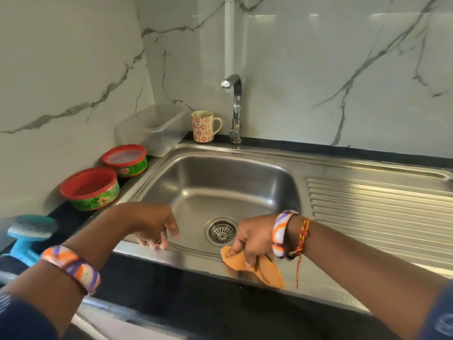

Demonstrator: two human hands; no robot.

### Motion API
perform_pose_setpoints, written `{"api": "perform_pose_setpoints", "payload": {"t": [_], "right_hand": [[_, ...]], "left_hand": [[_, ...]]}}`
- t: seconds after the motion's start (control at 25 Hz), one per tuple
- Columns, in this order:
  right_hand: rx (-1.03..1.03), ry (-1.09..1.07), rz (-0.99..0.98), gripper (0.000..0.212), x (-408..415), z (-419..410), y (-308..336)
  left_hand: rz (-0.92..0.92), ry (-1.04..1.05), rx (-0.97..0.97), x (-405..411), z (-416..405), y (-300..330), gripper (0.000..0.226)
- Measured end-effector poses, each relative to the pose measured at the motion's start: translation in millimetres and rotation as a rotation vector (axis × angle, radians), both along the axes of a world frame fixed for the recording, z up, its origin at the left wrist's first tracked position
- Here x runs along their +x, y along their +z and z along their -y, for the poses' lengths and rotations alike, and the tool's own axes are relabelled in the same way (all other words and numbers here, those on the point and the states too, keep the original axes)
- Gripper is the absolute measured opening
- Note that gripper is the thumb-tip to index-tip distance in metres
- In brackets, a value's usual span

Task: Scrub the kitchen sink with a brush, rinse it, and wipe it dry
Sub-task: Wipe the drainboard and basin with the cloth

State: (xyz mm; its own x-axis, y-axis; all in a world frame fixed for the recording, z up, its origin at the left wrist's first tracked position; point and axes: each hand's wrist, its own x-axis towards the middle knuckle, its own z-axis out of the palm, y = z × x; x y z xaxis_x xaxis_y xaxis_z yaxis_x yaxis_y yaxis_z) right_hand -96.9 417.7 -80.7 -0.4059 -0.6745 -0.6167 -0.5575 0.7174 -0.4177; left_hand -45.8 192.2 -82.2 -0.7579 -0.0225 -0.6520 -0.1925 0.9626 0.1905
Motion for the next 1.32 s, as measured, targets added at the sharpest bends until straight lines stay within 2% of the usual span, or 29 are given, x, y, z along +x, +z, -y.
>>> {"api": "perform_pose_setpoints", "payload": {"t": [0.16,0.28,0.36,0.4,0.52,0.56,0.64,0.72,0.76,0.8,0.84,0.88,0.92,1.0,1.04,1.12,1.16,1.24,1.32], "right_hand": [[-0.208,-0.263,0.108,0.04,3.6,43.6,-11.4],[-0.396,-0.589,0.467,0.043,4.5,74.5,-17.0],[-0.528,-0.686,0.68,0.031,3.0,87.2,-8.9],[-0.594,-0.708,0.726,0.025,0.9,90.4,-2.8],[-0.76,-0.818,0.71,0.019,-17.9,100.0,23.9],[-0.813,-0.86,0.709,0.016,-24.6,101.2,34.6],[-0.925,-0.927,0.713,0.023,-41.1,106.3,58.5],[-1.056,-0.959,0.671,0.032,-61.8,116.3,82.8],[-1.104,-0.979,0.644,0.033,-73.1,124.2,96.1],[-1.147,-1.006,0.613,0.031,-86.0,134.8,106.5],[-1.201,-1.021,0.617,0.027,-98.1,150.7,116.1],[-1.24,-1.02,0.614,0.021,-111.4,167.2,121.5],[-1.211,-0.985,0.555,0.016,-123.5,184.7,125.8],[-0.944,-0.859,0.153,0.013,-158.0,223.7,125.4],[-0.798,-0.82,-0.085,0.02,-177.4,244.2,127.1],[-0.492,-0.592,-0.508,0.033,-200.1,276.4,126.6],[-0.392,-0.524,-0.613,0.038,-215.1,290.8,126.4],[-0.255,-0.465,-0.663,0.045,-235.4,318.4,122.3],[-0.168,-0.387,-0.726,0.043,-255.0,339.6,114.9]], "left_hand": [[0.03,0.003,0.083,-6.0,17.8,3.1,0.054],[0.021,-0.022,0.182,-16.7,38.3,5.0,0.06],[0.013,-0.063,0.26,-27.4,53.7,6.4,0.056],[-0.009,-0.074,0.335,-32.8,60.7,8.7,0.052],[-0.119,0.046,0.643,-51.6,75.3,25.6,0.037],[-0.134,0.126,0.735,-57.9,78.4,34.2,0.044],[-0.132,0.262,0.916,-72.4,88.3,53.4,0.072],[-0.16,0.39,1.062,-86.1,98.6,77.0,0.078],[-0.191,0.457,1.109,-92.4,104.0,91.2,0.065],[-0.253,0.539,1.141,-97.0,108.5,104.5,0.042],[-0.347,0.638,1.153,-103.7,117.3,116.0,0.019],[-0.429,0.723,1.173,-111.0,125.4,125.3,0.006],[-0.492,0.777,1.188,-119.5,134.0,132.0,0.004],[-0.624,0.84,1.11,-141.0,153.7,138.5,0.002],[-0.704,0.856,0.977,-155.9,165.7,138.0,0.009],[-0.825,0.839,0.673,-186.7,187.9,130.9,0.026],[-0.836,0.794,0.535,-203.9,198.9,125.5,0.028],[-0.786,0.697,0.353,-229.8,216.6,112.3,0.028],[-0.722,0.66,0.272,-250.1,226.1,99.3,0.031]]}}
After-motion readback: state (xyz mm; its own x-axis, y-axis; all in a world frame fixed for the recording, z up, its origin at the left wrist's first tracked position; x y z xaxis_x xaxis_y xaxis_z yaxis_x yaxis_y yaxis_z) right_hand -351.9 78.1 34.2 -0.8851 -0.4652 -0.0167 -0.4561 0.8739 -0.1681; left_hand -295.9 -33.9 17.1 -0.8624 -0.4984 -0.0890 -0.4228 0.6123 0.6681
